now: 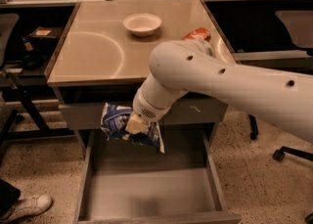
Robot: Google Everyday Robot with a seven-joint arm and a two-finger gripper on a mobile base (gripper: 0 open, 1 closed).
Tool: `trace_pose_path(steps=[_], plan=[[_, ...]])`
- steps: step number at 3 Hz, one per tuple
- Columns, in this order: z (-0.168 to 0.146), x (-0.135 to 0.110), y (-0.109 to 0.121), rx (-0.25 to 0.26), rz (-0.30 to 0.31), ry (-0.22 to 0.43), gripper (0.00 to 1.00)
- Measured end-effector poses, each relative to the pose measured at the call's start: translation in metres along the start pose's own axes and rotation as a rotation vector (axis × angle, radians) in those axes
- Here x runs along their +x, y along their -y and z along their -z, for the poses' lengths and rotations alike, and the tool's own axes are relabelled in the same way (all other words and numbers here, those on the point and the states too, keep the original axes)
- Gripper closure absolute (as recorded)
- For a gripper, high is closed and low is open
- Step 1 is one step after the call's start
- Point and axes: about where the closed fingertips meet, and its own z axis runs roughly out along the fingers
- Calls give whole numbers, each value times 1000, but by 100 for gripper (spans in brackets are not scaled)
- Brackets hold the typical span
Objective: Pick blue chip bag from middle drawer and place on counter
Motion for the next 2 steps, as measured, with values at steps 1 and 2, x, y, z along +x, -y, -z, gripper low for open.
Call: trace_pose_path(steps=[1,2], plan=[[5,-3,1,2,2,0,100],[10,-9,5,3,-2,16,100]])
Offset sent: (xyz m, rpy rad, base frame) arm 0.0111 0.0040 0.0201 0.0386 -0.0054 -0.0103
